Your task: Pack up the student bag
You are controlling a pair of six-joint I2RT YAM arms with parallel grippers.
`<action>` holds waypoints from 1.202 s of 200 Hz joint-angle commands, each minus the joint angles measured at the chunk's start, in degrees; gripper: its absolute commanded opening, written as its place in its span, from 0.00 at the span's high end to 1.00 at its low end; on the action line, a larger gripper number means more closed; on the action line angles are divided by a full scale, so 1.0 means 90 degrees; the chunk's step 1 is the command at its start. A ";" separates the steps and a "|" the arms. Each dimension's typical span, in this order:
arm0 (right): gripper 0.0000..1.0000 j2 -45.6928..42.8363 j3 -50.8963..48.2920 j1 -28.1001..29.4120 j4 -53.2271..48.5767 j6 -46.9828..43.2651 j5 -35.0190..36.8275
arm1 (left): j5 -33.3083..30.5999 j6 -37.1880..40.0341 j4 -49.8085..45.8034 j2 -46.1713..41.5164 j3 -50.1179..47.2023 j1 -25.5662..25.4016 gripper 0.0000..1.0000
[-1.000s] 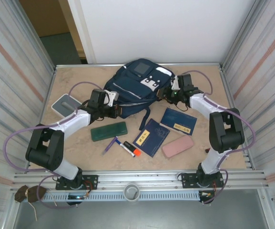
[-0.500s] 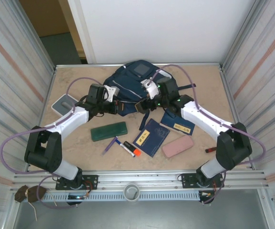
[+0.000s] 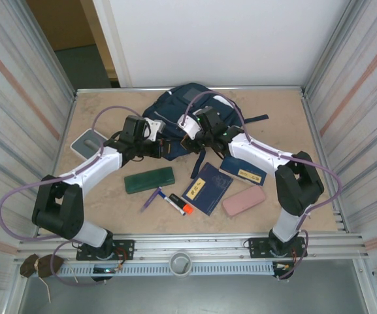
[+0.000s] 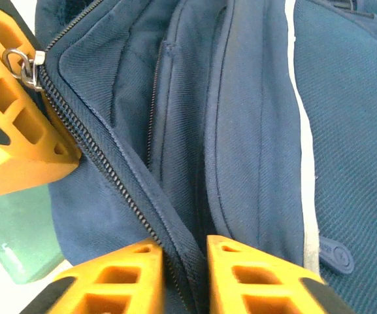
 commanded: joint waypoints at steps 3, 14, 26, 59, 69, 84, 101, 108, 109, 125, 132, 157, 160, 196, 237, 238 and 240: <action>0.87 -0.0312 -0.0351 -0.0373 -0.0084 -0.0331 0.1026 | -0.0832 -0.0158 -0.0477 -0.0525 0.0136 0.0196 1.00; 0.89 -0.0427 -0.0511 -0.0451 -0.0093 -0.0441 0.1164 | -0.1052 -0.0291 -0.0599 -0.0497 0.0091 0.0338 1.00; 0.91 -0.0542 -0.0621 -0.0552 -0.0130 -0.0553 0.1214 | -0.1275 -0.0411 -0.0657 -0.0453 0.0040 0.0498 1.00; 0.95 -0.0563 -0.0608 -0.0655 -0.0360 -0.0981 0.1438 | -0.1286 -0.0572 -0.0516 -0.0372 0.0035 0.0762 1.00; 0.96 -0.0491 -0.0540 -0.0651 -0.0466 -0.1113 0.1595 | -0.1210 -0.0557 -0.0522 -0.0299 0.0127 0.0762 1.00; 0.97 -0.0398 -0.0457 -0.0684 -0.0584 -0.1257 0.1879 | -0.0978 -0.0500 -0.0540 -0.0177 0.0251 0.0762 1.00; 0.96 -0.0336 -0.0343 -0.0798 -0.0796 -0.1274 0.1918 | -0.0550 -0.0425 -0.0505 -0.0040 0.0339 0.0696 1.00; 0.94 -0.0353 -0.0336 -0.0839 -0.0851 -0.1245 0.1862 | -0.0413 -0.0372 -0.0467 -0.0019 0.0339 0.0604 1.00; 0.94 -0.0354 -0.0336 -0.0847 -0.0853 -0.1239 0.1853 | -0.0403 -0.0362 -0.0460 -0.0018 0.0340 0.0590 1.00; 0.84 -0.0495 -0.0290 -0.0894 -0.1032 -0.1001 0.1382 | -0.0071 -0.0305 -0.0311 -0.0003 0.0326 0.0354 1.00; 0.77 -0.0620 -0.0310 -0.0904 -0.1074 -0.0833 0.1017 | 0.0083 -0.0309 -0.0237 0.0002 0.0320 0.0282 1.00; 0.44 -0.1067 -0.0448 -0.0897 -0.0936 -0.0228 -0.0526 | 0.0437 -0.0343 -0.0015 -0.0008 0.0318 0.0056 1.00; 0.41 -0.1092 -0.0452 -0.0886 -0.0908 -0.0159 -0.0669 | 0.0472 -0.0337 -0.0005 -0.0015 0.0325 0.0029 1.00; 0.25 -0.0762 -0.0221 -0.0475 -0.0626 0.0028 -0.1077 | 0.0655 -0.0270 0.0038 -0.0008 0.0432 -0.0284 1.00; 0.27 0.0025 0.0184 -0.0241 -0.0590 0.0007 -0.1024 | 0.0701 -0.0333 0.0087 -0.0099 0.0428 -0.0342 1.00; 0.28 0.0035 0.0183 -0.0241 -0.0586 0.0008 -0.1007 | 0.0701 -0.0328 0.0086 -0.0102 0.0428 -0.0337 1.00; 0.29 0.0055 0.0175 -0.0241 -0.0558 0.0013 -0.0989 | 0.0694 -0.0325 0.0085 -0.0112 0.0420 -0.0340 1.00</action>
